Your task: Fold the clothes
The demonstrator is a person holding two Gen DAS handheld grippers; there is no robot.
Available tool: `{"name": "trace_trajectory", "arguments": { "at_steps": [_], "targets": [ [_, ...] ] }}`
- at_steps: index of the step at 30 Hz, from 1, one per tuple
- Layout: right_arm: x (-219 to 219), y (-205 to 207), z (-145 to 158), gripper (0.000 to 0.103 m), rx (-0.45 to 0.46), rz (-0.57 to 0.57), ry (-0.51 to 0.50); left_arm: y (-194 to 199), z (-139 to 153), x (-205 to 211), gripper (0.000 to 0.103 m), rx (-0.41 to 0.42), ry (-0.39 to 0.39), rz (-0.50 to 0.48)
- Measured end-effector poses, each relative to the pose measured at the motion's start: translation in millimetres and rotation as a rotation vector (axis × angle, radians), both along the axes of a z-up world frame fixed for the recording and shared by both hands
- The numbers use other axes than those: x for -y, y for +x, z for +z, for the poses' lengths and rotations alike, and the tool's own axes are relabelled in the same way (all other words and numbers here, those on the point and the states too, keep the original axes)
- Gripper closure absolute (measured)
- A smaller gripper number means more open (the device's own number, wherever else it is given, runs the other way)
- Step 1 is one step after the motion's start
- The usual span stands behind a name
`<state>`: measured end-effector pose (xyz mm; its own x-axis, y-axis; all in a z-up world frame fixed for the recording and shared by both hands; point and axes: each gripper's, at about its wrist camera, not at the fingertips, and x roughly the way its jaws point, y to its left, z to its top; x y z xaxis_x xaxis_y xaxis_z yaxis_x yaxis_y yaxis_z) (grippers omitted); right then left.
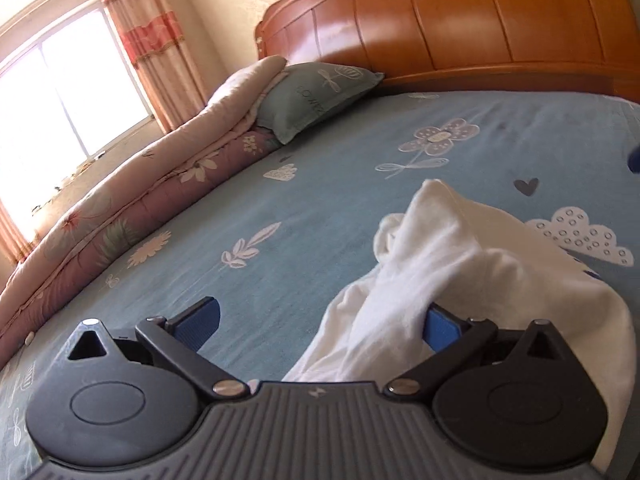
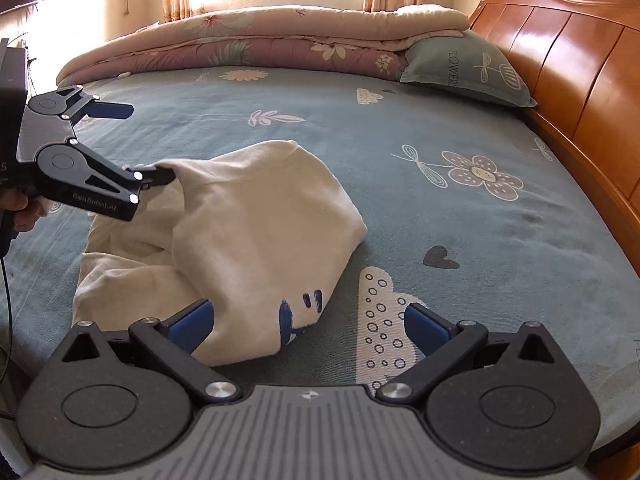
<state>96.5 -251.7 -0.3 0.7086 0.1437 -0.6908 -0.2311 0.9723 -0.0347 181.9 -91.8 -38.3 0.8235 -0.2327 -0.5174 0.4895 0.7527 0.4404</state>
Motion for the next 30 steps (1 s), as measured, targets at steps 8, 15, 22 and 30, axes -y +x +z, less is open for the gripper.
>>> {"name": "trace_trajectory", "arguments": {
  "at_steps": [8,15,22,30],
  "targets": [
    [-3,0,-5,0.000,-0.014,0.006,0.025,0,-28,34,0.001,0.074,0.201,-0.032],
    [-9,-7,-4,0.000,-0.010,0.006,0.031,16,-16,52,0.000,0.149,0.119,-0.026],
    [-4,-9,-6,0.000,-0.011,-0.002,0.047,26,2,32,0.000,0.148,0.001,0.048],
    [-12,-9,-11,0.000,-0.031,0.022,0.043,32,26,-32,0.000,0.156,-0.079,0.225]
  ]
}}
